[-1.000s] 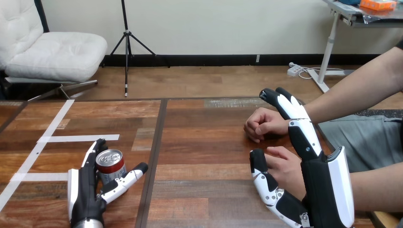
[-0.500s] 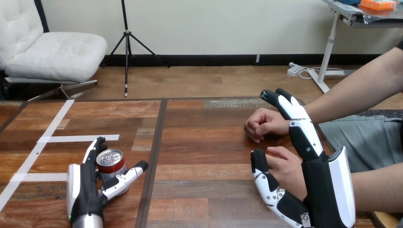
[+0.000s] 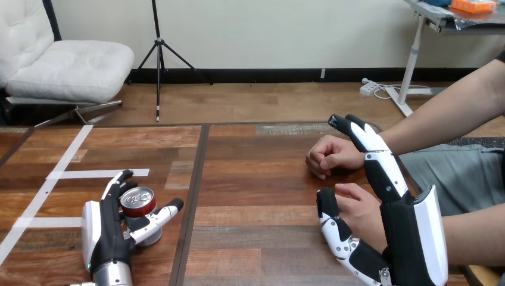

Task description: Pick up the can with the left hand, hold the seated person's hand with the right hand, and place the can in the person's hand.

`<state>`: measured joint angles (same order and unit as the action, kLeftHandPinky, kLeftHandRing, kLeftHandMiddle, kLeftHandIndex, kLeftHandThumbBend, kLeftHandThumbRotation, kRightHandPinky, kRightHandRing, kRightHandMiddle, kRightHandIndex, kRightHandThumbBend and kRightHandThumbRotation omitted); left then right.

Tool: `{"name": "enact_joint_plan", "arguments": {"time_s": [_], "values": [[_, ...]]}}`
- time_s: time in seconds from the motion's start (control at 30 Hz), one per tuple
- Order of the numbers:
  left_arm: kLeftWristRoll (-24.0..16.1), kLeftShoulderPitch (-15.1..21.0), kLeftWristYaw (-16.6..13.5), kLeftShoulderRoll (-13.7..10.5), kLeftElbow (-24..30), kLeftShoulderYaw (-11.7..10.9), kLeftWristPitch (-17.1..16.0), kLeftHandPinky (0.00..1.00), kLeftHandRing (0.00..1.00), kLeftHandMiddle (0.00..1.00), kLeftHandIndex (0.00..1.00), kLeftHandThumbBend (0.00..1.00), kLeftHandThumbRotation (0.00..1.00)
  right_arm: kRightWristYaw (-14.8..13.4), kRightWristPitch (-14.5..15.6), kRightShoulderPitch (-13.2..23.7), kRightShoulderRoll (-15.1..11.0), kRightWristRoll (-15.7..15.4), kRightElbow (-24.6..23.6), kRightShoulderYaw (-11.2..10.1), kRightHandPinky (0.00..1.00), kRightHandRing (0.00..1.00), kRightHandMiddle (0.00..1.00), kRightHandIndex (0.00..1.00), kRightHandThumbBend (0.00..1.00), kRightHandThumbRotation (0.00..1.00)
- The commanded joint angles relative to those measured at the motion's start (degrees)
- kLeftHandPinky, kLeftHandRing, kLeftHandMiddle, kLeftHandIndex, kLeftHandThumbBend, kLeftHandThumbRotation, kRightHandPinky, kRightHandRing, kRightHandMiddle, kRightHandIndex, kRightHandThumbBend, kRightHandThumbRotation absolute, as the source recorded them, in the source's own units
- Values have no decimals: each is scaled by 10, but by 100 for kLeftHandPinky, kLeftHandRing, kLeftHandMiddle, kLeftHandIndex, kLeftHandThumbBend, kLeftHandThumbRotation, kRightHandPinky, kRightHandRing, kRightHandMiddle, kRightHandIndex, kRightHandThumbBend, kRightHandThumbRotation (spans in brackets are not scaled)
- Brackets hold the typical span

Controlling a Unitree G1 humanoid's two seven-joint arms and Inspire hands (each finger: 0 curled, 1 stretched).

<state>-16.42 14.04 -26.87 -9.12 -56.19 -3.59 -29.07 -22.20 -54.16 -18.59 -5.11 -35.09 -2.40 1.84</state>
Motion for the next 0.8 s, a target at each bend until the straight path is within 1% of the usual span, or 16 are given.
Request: {"name": "enact_joint_plan", "arguments": {"time_s": [0.0, 0.03, 0.07, 0.1, 0.3, 0.53, 0.77], "values": [[-4, 36, -31, -7, -32, 3, -7, 60, 67, 69, 72, 88, 14, -2, 7, 15, 0, -12, -36, -7, 93, 91, 87, 87, 23, 7], [-5, 38, -39, -7, -37, 4, -12, 58, 65, 67, 70, 87, 11, -2, 6, 16, 0, -12, -36, -7, 93, 91, 87, 87, 23, 7], [-5, 39, -45, -7, -41, 5, -17, 52, 58, 61, 65, 84, 7, -2, 6, 16, 0, -11, -36, -7, 92, 91, 87, 87, 23, 7], [-5, 41, -50, -7, -45, 6, -20, 50, 55, 59, 63, 82, 6, -2, 6, 16, 0, -11, -36, -6, 92, 91, 87, 87, 23, 7], [-16, 50, -81, -11, -65, 18, -21, 40, 44, 48, 54, 76, 1, -1, 11, 14, 0, -11, -40, -5, 93, 90, 87, 86, 23, 8], [-12, 56, -83, -11, -78, 19, -24, 37, 40, 45, 49, 74, 0, 1, 12, 14, 0, -6, -42, -3, 94, 91, 88, 86, 23, 9], [-9, 60, -78, -12, -85, 20, -24, 35, 38, 44, 47, 75, 0, 2, 15, 13, -1, -7, -45, -3, 95, 91, 88, 85, 22, 9]]}}
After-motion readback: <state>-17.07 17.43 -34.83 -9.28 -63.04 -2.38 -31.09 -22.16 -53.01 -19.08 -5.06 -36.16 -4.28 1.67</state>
